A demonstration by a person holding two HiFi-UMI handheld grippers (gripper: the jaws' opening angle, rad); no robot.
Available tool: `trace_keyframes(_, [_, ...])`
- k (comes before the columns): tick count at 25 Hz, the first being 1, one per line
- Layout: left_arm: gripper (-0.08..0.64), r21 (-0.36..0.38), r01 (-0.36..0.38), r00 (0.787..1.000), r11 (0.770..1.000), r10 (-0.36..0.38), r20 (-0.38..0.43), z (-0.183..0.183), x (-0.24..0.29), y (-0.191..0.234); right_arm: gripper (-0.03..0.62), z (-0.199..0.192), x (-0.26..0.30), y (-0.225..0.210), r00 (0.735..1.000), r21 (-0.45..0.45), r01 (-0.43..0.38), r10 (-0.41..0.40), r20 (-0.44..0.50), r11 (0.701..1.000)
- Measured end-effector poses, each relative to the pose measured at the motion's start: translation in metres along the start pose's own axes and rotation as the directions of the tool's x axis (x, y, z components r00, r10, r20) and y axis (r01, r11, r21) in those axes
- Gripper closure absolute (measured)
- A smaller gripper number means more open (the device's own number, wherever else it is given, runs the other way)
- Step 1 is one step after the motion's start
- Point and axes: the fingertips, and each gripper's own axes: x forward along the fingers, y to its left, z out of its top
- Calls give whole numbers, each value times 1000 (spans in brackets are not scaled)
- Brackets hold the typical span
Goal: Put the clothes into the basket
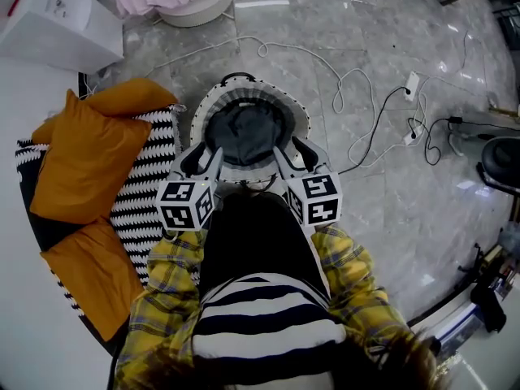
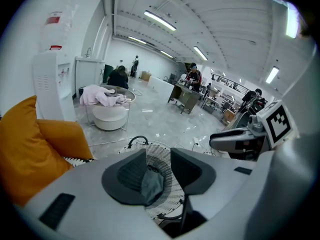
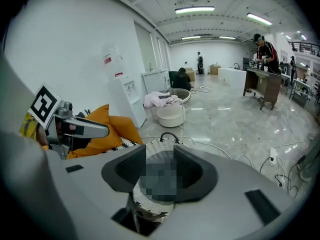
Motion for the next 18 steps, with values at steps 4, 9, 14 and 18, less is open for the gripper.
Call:
trace_keyframes(4, [448, -30, 30, 999, 999, -29, 46, 13, -14, -6, 442, 4, -11, 7, 999, 20, -11, 11, 31, 1000])
trace_keyframes(9, [497, -30, 48, 995, 998, -45, 89, 23, -34, -12, 519, 10, -24, 13, 998, 25, -11, 9, 65, 1000])
trace_keyframes(14, [509, -20, 61, 990, 998, -58, 126, 30, -56, -17, 535, 14, -40, 18, 996, 54, -3, -1, 86, 999])
trace_keyframes(18, [512, -9, 56, 987, 998, -54, 150, 33, -75, -19, 545, 14, -52, 24, 996, 68, -10, 4, 89, 998])
